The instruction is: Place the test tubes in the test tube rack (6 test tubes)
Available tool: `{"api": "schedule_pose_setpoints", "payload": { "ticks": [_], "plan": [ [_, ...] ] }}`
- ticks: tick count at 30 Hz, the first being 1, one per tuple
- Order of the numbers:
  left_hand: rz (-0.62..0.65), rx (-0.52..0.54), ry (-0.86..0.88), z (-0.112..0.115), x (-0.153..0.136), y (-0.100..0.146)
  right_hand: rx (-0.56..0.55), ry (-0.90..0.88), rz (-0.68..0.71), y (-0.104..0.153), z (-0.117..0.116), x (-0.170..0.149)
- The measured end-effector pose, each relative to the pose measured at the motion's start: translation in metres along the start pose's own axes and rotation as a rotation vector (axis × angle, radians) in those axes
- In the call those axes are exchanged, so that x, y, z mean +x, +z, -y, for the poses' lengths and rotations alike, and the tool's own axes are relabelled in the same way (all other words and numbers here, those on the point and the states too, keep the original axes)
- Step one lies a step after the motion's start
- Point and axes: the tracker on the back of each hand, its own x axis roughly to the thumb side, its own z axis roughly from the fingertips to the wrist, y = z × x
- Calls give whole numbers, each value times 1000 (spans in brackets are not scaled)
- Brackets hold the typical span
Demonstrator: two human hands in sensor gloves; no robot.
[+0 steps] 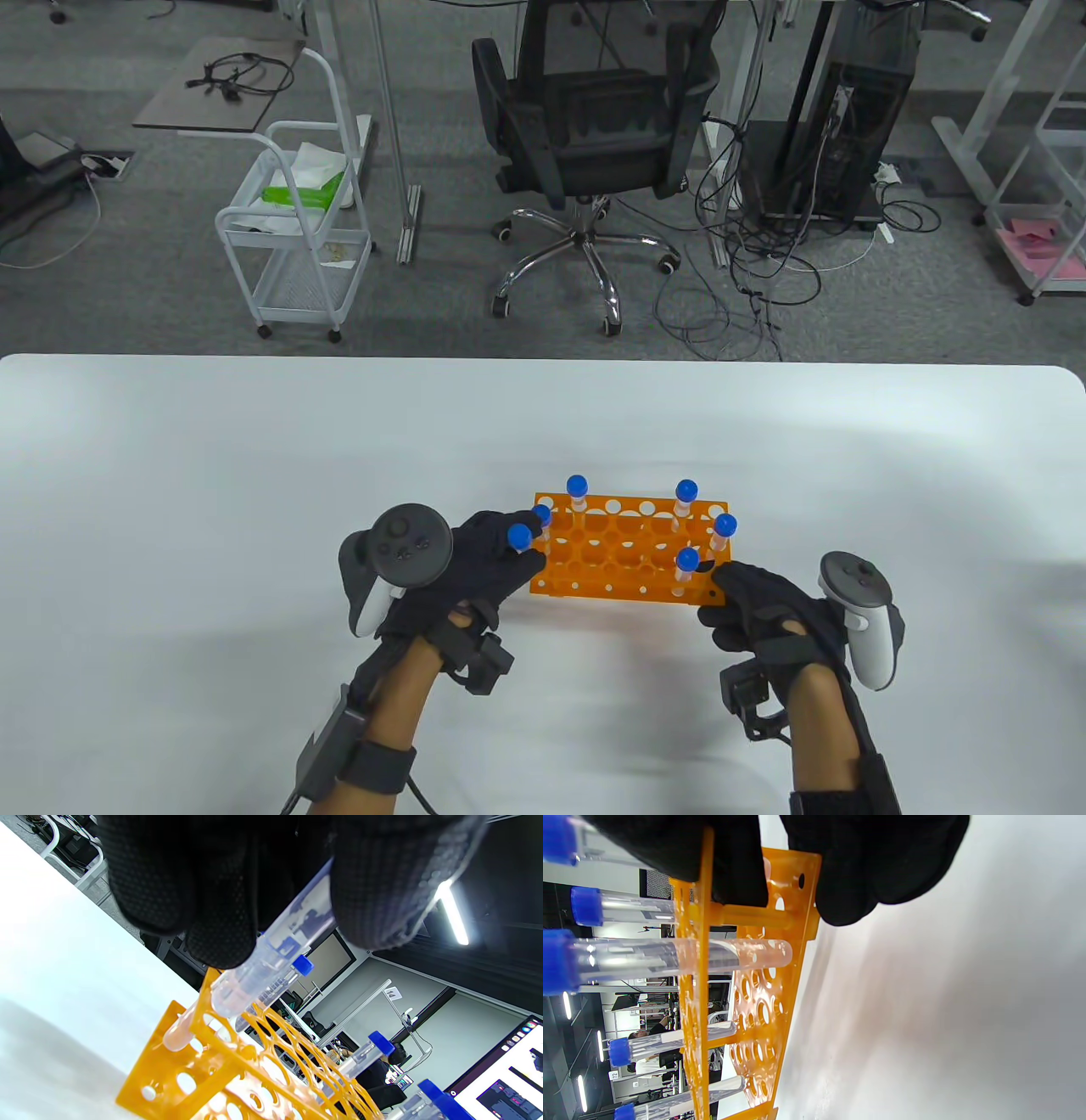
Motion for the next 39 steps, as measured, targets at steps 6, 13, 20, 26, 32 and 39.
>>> {"api": "schedule_pose_setpoints", "payload": {
  "ticks": [6,13,20,26,32,39],
  "plan": [
    [3,-2,-65,8,4,0,3,3,2,0,-1,0],
    [19,24,-151,13,11,2,4,6,1,-1,-2,0],
    [31,20,-220,17,14,4,9,5,-2,0,-2,0],
    [31,45,-283,16,13,5,0,10,-8,-1,-2,0],
    [24,19,-244,14,10,4,-1,4,-8,0,-2,0],
    [23,1,-230,15,9,4,0,6,-8,0,-2,0]
  ]
}}
